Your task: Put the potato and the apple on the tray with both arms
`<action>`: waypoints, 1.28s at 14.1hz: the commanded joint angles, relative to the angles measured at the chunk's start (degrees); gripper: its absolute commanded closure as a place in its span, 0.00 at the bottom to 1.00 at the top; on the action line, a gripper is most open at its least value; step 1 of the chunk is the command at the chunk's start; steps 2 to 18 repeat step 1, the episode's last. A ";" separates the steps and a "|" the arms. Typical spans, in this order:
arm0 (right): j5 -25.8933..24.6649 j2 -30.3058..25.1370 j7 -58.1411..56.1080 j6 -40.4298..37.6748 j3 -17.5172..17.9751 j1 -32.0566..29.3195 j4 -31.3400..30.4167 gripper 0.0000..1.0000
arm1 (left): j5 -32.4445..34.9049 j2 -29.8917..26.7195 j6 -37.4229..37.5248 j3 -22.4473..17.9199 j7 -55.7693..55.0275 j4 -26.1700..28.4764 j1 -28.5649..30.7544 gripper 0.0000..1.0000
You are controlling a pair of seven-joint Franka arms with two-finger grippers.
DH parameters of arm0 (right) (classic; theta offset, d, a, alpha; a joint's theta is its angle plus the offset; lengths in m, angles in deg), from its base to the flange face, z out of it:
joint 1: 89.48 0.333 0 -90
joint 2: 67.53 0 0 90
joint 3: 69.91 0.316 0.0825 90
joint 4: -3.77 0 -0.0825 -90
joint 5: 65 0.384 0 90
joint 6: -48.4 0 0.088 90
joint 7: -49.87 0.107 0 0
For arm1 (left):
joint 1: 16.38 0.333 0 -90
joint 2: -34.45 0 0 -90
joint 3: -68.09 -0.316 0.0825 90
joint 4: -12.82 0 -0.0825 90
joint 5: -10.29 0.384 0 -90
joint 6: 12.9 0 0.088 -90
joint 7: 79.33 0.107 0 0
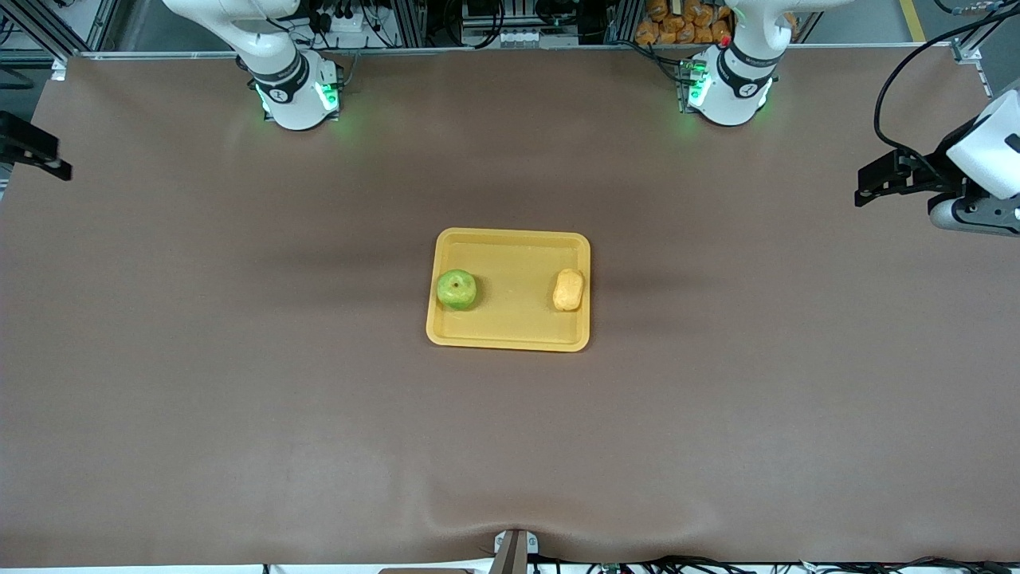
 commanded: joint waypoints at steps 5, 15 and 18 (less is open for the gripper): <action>0.68 -3.77 0.06 1.87 -0.27 0.98 -4.99 0.00 | 1.12 -0.03 -0.46 0.50 -0.93 0.18 0.31 0.00; 0.68 -3.77 0.06 1.87 -0.27 0.98 -4.99 0.00 | 1.12 -0.03 -0.46 0.50 -0.93 0.18 0.31 0.00; 0.68 -3.77 0.06 1.87 -0.27 0.98 -4.99 0.00 | 1.12 -0.03 -0.46 0.50 -0.93 0.18 0.31 0.00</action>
